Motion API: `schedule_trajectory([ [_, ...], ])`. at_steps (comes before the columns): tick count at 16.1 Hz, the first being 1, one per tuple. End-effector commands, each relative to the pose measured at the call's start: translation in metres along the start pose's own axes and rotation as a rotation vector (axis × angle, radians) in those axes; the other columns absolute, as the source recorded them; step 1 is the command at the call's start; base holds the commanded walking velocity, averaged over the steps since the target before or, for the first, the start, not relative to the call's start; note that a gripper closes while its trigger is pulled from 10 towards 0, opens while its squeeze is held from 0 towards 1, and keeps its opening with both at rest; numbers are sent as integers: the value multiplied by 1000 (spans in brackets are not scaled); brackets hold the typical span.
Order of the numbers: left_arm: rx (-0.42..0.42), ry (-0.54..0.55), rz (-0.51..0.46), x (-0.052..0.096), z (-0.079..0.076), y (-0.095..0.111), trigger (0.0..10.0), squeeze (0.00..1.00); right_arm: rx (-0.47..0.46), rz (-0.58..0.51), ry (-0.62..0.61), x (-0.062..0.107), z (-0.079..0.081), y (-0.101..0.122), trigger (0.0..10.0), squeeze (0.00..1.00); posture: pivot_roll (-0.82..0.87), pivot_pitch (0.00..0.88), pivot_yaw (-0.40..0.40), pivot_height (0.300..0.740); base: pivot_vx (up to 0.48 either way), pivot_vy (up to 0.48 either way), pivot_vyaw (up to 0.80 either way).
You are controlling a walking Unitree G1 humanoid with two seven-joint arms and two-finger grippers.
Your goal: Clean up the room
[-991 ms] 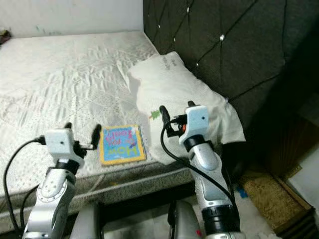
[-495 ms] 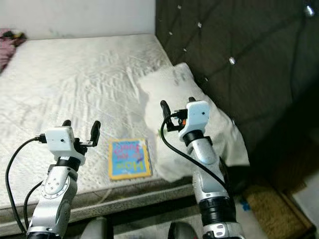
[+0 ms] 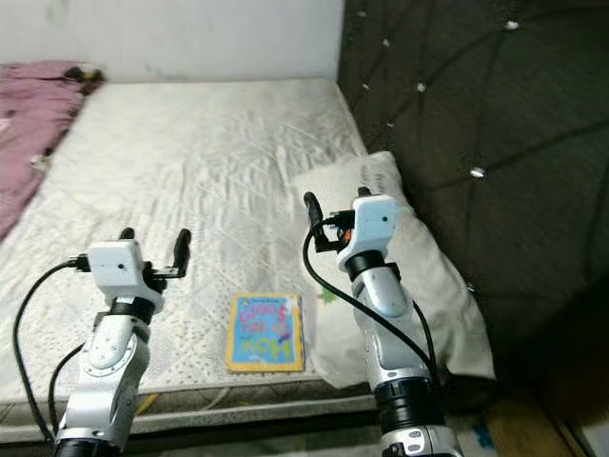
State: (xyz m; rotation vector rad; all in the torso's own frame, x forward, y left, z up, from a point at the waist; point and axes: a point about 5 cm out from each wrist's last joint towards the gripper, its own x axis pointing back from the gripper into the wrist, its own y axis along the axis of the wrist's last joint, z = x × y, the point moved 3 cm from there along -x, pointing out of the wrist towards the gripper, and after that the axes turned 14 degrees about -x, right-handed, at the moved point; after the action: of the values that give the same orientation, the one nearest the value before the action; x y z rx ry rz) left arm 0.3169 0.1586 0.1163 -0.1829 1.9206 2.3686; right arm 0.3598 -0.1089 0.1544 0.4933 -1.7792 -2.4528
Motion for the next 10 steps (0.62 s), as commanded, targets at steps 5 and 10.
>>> schedule_trajectory([
  [5, -17, -28, 5, 6, -7, -1, 10000, 0, 0, 7, -10, 4, -1, -5, 10000, 0, 33, 0, 7, 740, 0, 0, 0],
  [10, -71, 0, 4, 15, 1, -2, 10000, 0, 148, 68, -73, 19, -27, -14, 10000, 0, 44, 0, -33, 740, 0, 0, 0],
])
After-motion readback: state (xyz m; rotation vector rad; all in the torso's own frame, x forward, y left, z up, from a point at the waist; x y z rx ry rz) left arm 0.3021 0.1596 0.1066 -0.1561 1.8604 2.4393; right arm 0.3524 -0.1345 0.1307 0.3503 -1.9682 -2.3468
